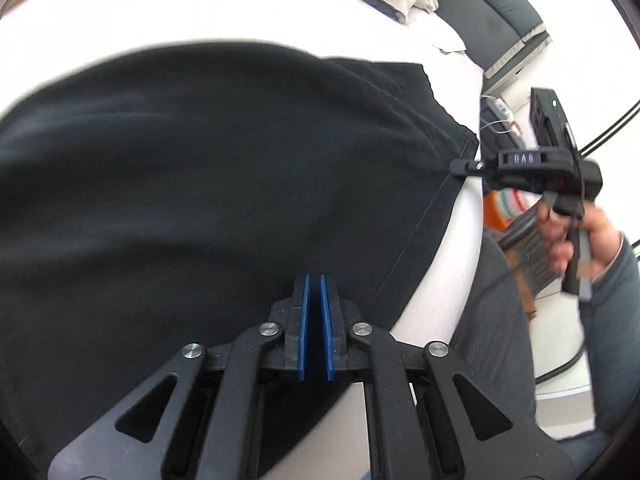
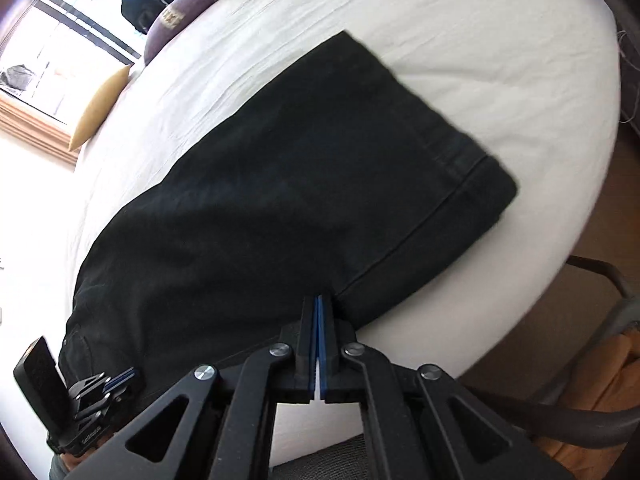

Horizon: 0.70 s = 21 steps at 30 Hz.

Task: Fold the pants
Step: 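Press and smooth the folded jeans with both grippers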

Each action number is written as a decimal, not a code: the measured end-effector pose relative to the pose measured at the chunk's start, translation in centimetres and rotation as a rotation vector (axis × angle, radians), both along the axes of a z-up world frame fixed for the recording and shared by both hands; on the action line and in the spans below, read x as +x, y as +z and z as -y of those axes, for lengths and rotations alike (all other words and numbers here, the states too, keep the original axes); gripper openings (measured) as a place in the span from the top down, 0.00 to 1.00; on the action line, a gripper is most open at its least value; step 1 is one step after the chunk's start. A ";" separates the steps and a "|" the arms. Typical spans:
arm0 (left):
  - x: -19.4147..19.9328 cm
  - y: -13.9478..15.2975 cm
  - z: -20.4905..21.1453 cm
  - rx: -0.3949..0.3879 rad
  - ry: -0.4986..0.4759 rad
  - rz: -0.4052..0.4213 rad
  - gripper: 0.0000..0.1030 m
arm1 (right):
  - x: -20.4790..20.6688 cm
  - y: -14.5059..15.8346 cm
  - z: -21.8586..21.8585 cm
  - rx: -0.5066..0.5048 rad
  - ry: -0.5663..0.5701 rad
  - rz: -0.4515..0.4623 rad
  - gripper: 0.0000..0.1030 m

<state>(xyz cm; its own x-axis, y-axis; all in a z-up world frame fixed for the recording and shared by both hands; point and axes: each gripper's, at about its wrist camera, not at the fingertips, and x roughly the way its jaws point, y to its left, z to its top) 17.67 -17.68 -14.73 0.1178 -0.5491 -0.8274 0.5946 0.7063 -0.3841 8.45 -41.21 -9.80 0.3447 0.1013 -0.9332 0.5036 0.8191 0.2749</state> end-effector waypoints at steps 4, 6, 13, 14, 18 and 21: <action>3.1 3.3 -5.9 -0.002 0.118 0.085 0.94 | 2.2 0.6 -2.1 0.130 0.095 0.094 0.85; 6.0 1.6 -9.5 0.032 0.160 0.013 0.94 | 3.7 -0.7 -3.8 0.168 0.147 0.105 0.84; 8.9 0.9 -20.2 0.054 0.170 0.062 0.94 | 4.4 -3.0 -3.0 0.112 0.085 0.049 1.00; 9.1 1.2 -21.0 0.077 0.178 0.083 0.94 | 4.4 -2.7 -3.2 0.088 0.063 0.045 1.00; 7.9 6.2 -23.2 0.149 0.245 0.206 0.94 | 4.6 -1.6 -5.6 0.003 0.094 0.022 0.92; 3.6 10.6 -26.1 0.063 0.225 0.239 0.94 | 5.0 -1.6 -7.6 -0.006 0.117 0.030 0.79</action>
